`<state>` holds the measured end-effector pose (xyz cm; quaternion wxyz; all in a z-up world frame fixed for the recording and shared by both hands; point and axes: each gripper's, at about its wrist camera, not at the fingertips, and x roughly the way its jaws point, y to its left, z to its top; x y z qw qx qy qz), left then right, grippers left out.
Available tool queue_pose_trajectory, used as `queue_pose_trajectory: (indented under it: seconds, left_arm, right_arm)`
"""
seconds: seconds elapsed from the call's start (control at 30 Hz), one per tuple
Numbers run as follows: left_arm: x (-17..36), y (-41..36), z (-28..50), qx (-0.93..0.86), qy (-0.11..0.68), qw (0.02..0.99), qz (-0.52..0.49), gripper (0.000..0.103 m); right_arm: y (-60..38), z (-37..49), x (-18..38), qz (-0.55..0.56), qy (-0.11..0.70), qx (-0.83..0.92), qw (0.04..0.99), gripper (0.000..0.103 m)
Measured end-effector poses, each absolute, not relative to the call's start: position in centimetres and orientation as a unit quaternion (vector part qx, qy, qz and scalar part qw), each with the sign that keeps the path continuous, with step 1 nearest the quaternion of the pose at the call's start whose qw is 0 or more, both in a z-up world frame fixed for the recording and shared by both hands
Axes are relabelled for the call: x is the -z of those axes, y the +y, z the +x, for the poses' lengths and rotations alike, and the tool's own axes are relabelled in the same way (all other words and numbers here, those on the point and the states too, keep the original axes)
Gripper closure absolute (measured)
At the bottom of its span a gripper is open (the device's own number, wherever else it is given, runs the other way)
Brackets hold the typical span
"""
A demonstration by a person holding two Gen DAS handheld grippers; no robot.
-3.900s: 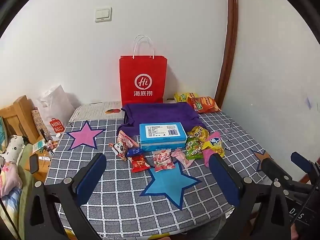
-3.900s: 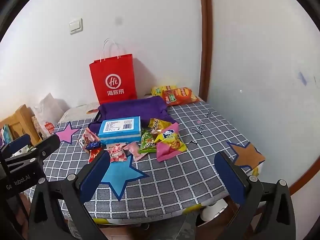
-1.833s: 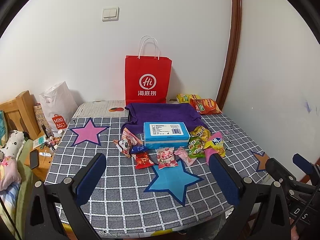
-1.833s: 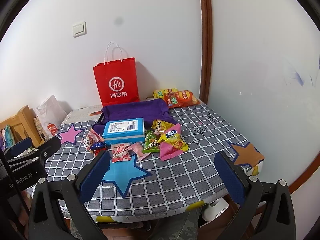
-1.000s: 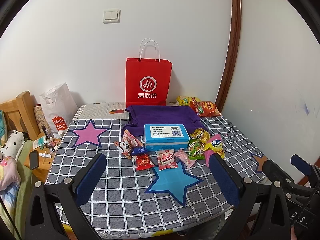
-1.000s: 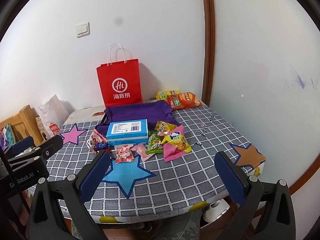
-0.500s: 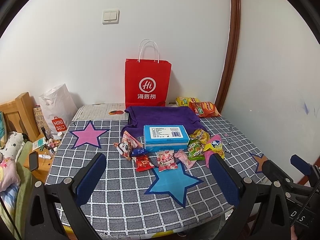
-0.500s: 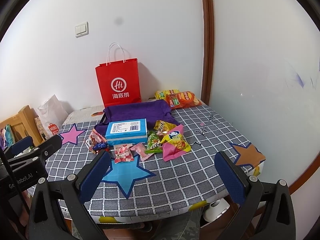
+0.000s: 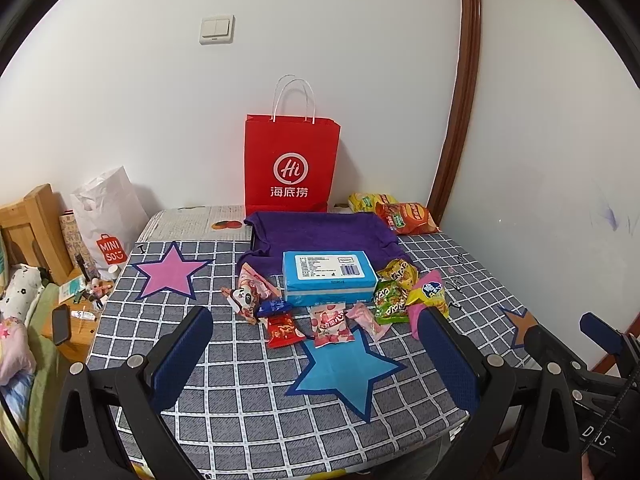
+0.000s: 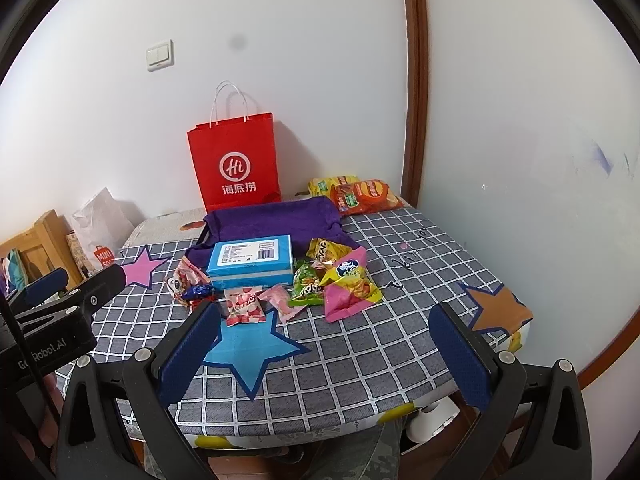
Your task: Organize snacks
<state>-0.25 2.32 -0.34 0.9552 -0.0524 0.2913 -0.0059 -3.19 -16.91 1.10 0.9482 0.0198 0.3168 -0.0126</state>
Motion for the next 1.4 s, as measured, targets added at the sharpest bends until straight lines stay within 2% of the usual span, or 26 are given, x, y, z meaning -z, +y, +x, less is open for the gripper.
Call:
queue_pose_trajectory:
  seconds: [0.47, 0.83, 1.03, 1.17, 1.4]
  left_arm:
    - [1.3, 3.0, 4.1, 0.002, 0.298, 0.953, -0.048, 0.0]
    - [3.5, 4.6, 9.8, -0.021, 0.323, 0.945, -0.049, 0.001]
    - [5.4, 5.8, 12.5, -0.028, 0.342, 0.938, -0.055, 0.001]
    - [6.9, 6.9, 14.2, -0.035, 0.357, 0.931, -0.065, 0.001]
    - [9.7, 9.4, 16.0, -0.056, 0.378, 0.92, -0.09, 0.002]
  right_arm:
    - [-17.4, 1.6, 0.6, 0.028, 0.33, -0.001, 0.944, 0.001]
    - [-19.1, 7.8, 4.7, 0.031, 0.384, -0.007, 0.923, 0.001]
    - [-21.9, 10.2, 7.8, 0.067, 0.396, -0.027, 0.915, 0.001]
    - [-23.3, 12.2, 9.9, 0.074, 0.408, -0.039, 0.909, 0.008]
    - [-23.4, 15.4, 13.0, 0.033, 0.42, -0.019, 0.907, 0.009]
